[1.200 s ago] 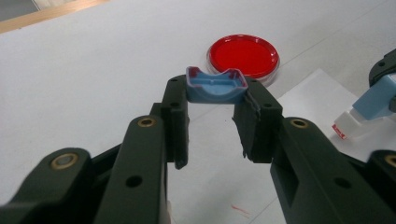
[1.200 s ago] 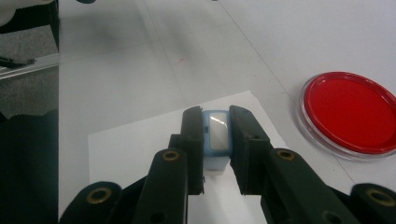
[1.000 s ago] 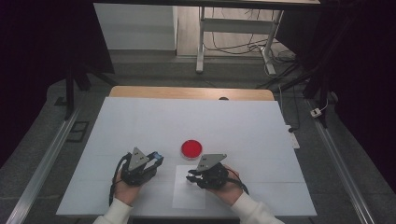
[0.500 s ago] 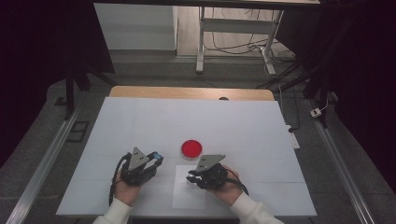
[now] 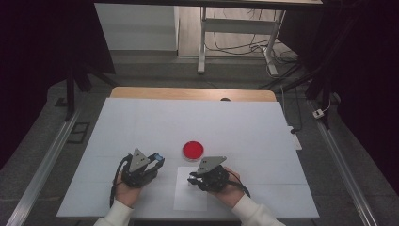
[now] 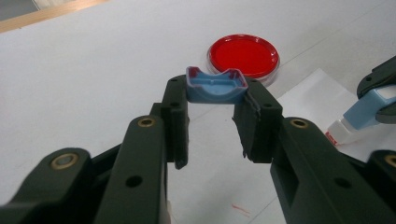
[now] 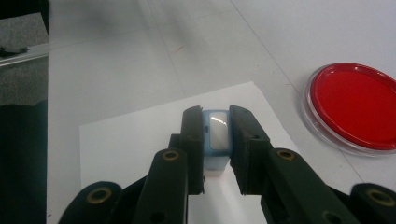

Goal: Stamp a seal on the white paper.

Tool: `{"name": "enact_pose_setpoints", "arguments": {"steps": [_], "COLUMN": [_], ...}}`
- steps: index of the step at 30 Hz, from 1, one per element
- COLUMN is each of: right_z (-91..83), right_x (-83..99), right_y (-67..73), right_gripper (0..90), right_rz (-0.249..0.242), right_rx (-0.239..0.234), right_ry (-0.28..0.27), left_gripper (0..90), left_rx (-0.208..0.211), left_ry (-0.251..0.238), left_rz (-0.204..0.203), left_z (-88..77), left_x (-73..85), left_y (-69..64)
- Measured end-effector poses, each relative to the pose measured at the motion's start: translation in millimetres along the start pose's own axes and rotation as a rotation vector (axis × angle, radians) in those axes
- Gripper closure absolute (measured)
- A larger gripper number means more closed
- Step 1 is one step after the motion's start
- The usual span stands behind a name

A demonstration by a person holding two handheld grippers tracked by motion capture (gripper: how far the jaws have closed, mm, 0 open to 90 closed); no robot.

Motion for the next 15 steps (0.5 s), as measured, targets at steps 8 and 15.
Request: {"name": "enact_pose_setpoints", "arguments": {"steps": [8, 15], "right_z": [2.9, 4.2], "right_x": [1.9, 1.8], "right_y": [1.9, 2.5], "right_gripper": [75.3, 75.5], "right_rz": [-0.011, -0.011], "right_rx": [0.004, 0.015], "right_ry": [0.013, 0.026], "left_gripper": [65.8, 65.8], "left_rx": [-0.001, -0.002], "left_ry": [0.001, 0.002], "left_rz": [0.001, 0.002], "left_z": [-0.3, -0.5], "left_x": [0.0, 0.2], "left_y": [-0.1, -0.4]}}
Point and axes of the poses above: each handheld gripper's, and its own axes: z roughly forward along the jaws, x roughly out of its underside, y roughly to its left, the point moved 7 cm from there along z, roughly forward along the jaws, and after that the axes turned 12 degrees about x, right-handed, at the moved point
